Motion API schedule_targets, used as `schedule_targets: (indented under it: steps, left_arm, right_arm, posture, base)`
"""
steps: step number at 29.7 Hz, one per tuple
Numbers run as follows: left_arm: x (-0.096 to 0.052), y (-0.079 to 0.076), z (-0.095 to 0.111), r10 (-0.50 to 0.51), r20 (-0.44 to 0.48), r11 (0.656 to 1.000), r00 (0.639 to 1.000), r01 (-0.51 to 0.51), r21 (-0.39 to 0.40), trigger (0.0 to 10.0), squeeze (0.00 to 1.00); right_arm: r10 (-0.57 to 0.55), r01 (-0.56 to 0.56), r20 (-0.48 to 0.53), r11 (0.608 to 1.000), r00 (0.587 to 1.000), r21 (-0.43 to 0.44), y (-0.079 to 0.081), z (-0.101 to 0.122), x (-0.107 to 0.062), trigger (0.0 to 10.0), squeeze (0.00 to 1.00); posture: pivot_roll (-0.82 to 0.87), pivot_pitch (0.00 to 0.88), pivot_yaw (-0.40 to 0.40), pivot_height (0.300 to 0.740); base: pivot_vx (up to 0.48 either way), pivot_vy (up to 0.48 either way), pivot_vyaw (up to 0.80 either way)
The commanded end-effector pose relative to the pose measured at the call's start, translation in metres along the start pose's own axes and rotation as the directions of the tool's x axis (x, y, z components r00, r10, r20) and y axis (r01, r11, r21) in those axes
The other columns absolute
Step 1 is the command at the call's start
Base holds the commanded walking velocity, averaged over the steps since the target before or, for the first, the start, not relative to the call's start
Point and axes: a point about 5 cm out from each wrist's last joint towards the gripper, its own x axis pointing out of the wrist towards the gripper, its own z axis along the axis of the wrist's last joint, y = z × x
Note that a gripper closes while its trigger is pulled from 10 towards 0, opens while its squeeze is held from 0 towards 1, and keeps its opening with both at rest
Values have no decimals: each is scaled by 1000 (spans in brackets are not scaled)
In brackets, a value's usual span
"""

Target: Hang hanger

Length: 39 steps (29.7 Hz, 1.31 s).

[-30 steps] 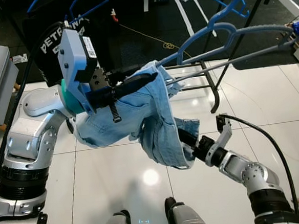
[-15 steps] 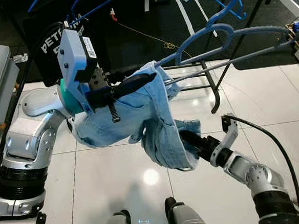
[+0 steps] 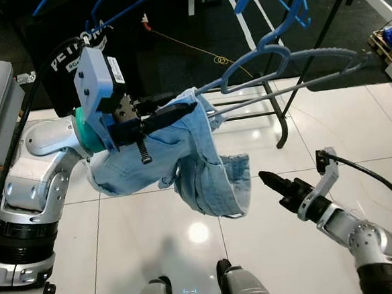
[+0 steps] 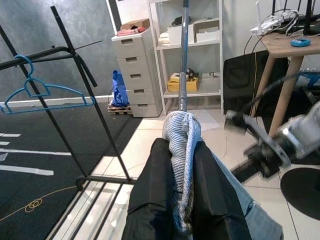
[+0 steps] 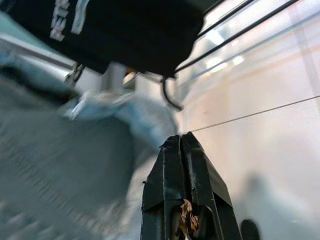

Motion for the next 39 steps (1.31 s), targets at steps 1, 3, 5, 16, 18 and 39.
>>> schedule_targets:
  steps: [1, 3, 5, 16, 18, 39]
  left_arm:
    - [-3, -1, 1, -9, 5, 1000, 1000, 9, 12, 0, 0]
    - [-4, -1, 1, -9, 5, 1000, 1000, 9, 11, 0, 0]
    - [-4, -1, 0, -7, 5, 1000, 1000, 7, 9, 0, 0]
    - [3, 2, 1, 44, 30, 999, 999, -45, 12, 0, 0]
    - [6, 5, 1, 82, 44, 996, 996, -83, 26, 0, 0]
    - [10, 17, 10, 158, 98, 984, 983, -165, 70, 0, 0]
  right_arm:
    - [-42, 41, 25, 999, 999, 4, -8, 6, -10, 0, 0]
    - [-65, 66, 41, 998, 997, -4, -12, 12, -15, 0, 0]
    - [-85, 86, 51, 996, 995, -17, -16, 18, -20, 0, 0]
    - [58, -82, -177, 988, 983, -131, 15, -25, -7, 10000, 467]
    - [59, -68, -165, 996, 984, -54, 23, -44, 1, 10000, 1000]
    - [178, -226, 240, 956, 954, 189, 40, -41, -8, 10000, 1000]
  posture:
    - [-64, 142, 49, 740]
    - [-65, 143, 48, 740]
    - [-66, 143, 48, 740]
    - [-62, 146, 45, 740]
    - [-55, 143, 55, 740]
    - [-40, 119, 60, 740]
  base:
    - [0, 0, 0]
    - [0, 0, 0]
    - [0, 0, 0]
    - [0, 0, 0]
    - [0, 0, 0]
    - [0, 0, 0]
